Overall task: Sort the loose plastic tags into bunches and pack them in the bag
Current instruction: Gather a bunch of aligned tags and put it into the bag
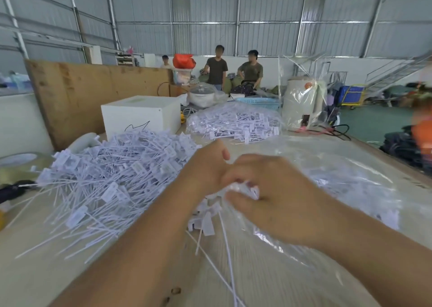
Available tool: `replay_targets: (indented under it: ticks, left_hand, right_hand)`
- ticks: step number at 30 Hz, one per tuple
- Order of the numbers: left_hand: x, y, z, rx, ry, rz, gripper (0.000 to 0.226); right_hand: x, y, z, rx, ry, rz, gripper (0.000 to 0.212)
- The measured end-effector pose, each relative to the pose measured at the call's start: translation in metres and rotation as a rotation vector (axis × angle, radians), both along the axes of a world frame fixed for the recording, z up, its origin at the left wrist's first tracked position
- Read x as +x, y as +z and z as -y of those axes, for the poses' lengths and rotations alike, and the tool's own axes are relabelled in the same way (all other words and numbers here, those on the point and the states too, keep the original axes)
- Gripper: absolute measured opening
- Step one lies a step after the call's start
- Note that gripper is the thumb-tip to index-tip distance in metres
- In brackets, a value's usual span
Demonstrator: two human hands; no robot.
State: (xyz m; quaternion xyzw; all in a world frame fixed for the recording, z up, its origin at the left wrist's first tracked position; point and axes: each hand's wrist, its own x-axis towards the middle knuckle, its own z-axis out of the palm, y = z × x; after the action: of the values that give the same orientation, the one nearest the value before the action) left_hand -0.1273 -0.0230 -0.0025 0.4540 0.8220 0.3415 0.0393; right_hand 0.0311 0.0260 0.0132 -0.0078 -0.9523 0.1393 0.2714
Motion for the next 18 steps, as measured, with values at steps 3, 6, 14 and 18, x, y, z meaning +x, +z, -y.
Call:
replay_targets:
  ticks: [3, 6, 14, 18]
  left_hand:
    - [-0.019, 0.0, 0.018, -0.264, -0.001, -0.138, 0.023]
    - [-0.037, -0.016, 0.042, -0.256, 0.074, -0.094, 0.046]
    - [-0.055, -0.025, 0.075, -0.333, 0.118, -0.044, 0.049]
    - [-0.048, -0.021, 0.08, -0.554, -0.014, 0.046, 0.048]
  right_hand:
    - [-0.022, -0.022, -0.003, 0.148, 0.088, 0.226, 0.024]
    - [-0.038, -0.039, -0.009, 0.413, -0.082, 0.392, 0.027]
    - [-0.06, -0.029, 0.001, 0.16, -0.344, 0.669, 0.042]
    - [-0.067, -0.025, 0.012, 0.178, -0.386, 0.915, 0.058]
